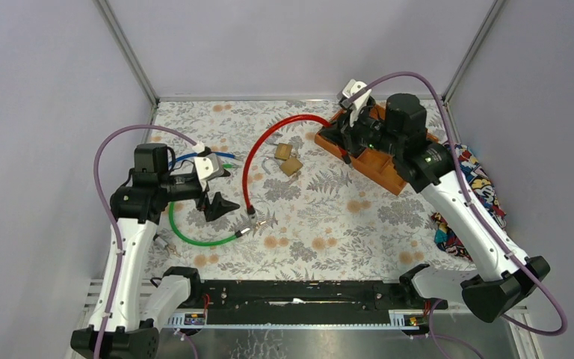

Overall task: Lock with the key
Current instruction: Pick up the lock from the center of the board.

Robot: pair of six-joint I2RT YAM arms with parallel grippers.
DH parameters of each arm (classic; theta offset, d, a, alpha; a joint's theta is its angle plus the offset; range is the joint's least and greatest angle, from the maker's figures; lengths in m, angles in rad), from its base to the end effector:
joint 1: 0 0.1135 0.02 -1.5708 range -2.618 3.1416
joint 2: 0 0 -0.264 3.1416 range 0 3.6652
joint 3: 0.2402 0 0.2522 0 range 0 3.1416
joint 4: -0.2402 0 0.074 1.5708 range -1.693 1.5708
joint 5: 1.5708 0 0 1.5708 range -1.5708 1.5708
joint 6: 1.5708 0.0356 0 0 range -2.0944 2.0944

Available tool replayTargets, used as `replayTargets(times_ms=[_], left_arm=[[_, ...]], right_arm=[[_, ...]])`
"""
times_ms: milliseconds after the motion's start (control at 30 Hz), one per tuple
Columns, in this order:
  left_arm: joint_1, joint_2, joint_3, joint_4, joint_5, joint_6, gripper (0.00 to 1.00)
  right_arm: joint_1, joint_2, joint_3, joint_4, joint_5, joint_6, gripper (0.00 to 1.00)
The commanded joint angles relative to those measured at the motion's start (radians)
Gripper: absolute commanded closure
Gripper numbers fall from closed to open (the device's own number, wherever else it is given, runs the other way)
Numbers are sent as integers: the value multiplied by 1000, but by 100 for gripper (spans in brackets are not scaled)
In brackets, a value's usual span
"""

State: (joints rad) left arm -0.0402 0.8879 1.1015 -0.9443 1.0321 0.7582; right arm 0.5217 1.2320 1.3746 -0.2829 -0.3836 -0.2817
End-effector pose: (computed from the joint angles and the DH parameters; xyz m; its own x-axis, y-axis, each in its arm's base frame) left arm 0.1474 -0.0365 0.3673 -0.0308 0.3543 -0.9346 0.9373 0.3351 0.0961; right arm 0.2293 0.1472 0.4417 0.1013 -0.2391 -0.9657 -0.7862 0.5755 -0.2250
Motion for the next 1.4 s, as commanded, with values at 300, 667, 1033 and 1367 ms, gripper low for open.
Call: replayTargets(times_ms=[300, 667, 1033, 1367], left_arm=[[-79, 37, -3, -181, 229, 327, 1], [-275, -39, -95, -1, 268, -2, 1], [-288, -99, -318, 510, 144, -331, 20], [-364, -144, -402, 845, -21, -859, 100]], right_arm=[[-61, 6, 205, -31, -427, -52, 100], [-61, 29, 225, -21, -454, -62, 100], [-61, 42, 233, 3, -467, -22, 100], [-56, 55, 185, 220, -228, 415, 100]])
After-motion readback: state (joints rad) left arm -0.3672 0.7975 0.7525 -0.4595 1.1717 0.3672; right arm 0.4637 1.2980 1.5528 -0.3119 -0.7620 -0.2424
